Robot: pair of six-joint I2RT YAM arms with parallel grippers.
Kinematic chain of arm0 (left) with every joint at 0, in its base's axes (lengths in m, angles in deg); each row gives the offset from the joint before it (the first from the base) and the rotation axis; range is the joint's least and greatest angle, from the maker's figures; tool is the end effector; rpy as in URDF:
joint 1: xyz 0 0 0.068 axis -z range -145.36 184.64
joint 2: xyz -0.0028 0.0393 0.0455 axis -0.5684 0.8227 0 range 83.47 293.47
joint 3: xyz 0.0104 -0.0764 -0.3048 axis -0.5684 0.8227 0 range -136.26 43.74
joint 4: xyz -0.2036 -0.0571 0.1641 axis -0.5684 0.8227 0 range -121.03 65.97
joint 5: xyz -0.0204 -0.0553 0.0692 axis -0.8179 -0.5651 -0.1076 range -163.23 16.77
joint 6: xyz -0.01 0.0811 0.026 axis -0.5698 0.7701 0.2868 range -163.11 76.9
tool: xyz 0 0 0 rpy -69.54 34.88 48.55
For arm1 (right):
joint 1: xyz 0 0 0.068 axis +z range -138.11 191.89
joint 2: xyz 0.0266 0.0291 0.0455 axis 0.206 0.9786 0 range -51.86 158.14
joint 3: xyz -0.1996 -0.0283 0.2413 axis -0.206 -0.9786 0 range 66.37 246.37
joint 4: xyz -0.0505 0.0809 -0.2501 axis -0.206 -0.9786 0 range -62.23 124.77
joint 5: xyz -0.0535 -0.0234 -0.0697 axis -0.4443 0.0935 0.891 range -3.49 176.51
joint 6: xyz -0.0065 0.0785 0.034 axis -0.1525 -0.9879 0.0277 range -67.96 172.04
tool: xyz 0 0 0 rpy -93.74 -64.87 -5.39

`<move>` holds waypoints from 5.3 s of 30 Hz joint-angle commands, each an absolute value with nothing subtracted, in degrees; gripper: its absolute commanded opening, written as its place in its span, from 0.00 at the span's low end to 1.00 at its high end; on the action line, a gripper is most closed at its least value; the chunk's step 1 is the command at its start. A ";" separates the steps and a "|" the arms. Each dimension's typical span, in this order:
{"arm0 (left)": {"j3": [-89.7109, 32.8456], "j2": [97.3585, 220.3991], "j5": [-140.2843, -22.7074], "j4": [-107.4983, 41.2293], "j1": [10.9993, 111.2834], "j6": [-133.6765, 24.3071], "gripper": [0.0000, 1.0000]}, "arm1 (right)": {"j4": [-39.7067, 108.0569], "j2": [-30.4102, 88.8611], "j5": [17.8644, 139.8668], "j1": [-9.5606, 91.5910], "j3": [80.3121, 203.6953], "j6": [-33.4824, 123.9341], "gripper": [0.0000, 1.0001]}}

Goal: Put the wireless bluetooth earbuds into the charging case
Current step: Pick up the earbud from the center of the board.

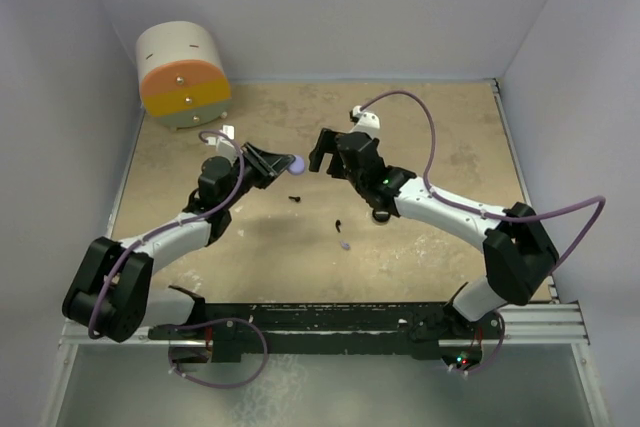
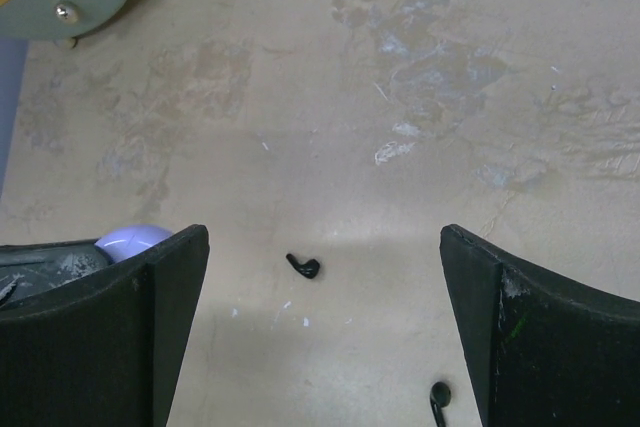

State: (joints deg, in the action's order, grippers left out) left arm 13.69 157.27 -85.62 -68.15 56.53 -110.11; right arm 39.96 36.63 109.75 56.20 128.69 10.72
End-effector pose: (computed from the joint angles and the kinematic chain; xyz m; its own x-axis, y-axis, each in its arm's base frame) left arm 0.2766 -0.1285 0.2604 -0.5590 -0.7444 -0.3652 0.1207 0.3627 -0.9241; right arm 0.3058 0.2568 0.3118 -0.4421 0.4163 -0.7945 -0.1150 0.8522 0.5104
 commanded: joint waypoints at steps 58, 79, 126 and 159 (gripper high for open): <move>14.85 155.96 -84.88 -75.74 55.72 -113.31 0.00 | 38.19 33.82 112.09 60.08 121.41 7.06 0.99; 18.16 154.65 -88.81 -77.18 53.89 -113.58 0.00 | 17.19 30.59 112.36 78.03 108.29 -26.28 0.95; 20.68 147.26 -89.77 -71.36 50.60 -112.13 0.00 | 20.97 50.35 113.39 79.14 124.36 -17.01 0.87; 20.88 148.53 -89.23 -70.81 49.93 -110.96 0.00 | 19.12 39.95 113.64 83.04 114.36 -20.82 0.90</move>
